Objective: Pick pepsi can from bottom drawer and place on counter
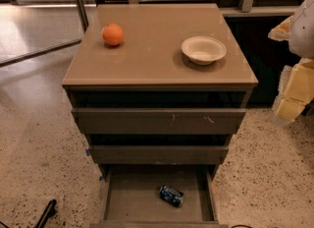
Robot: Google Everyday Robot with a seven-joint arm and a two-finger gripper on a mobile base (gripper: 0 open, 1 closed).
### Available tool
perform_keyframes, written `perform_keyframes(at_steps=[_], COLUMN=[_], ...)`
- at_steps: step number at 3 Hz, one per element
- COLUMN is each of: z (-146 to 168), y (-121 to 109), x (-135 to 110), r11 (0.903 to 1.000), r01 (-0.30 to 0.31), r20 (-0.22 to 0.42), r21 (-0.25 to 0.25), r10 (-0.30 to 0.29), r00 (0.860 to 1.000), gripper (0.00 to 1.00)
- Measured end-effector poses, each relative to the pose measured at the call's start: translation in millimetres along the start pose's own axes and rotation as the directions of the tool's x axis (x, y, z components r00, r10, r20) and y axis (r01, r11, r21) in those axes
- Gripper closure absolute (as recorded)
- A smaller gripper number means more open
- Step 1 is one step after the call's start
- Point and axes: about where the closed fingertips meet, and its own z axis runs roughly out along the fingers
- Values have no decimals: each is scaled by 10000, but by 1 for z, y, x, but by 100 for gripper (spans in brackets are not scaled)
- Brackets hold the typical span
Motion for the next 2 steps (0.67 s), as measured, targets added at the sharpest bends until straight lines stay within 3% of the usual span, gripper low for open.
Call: perform_keyframes(at_steps=[2], z=[5], y=[1], x=[7], r11=[9996], r01=[-275], r20=[-16], r21=[-53], r10=[275], r00=[9996], gripper=[0])
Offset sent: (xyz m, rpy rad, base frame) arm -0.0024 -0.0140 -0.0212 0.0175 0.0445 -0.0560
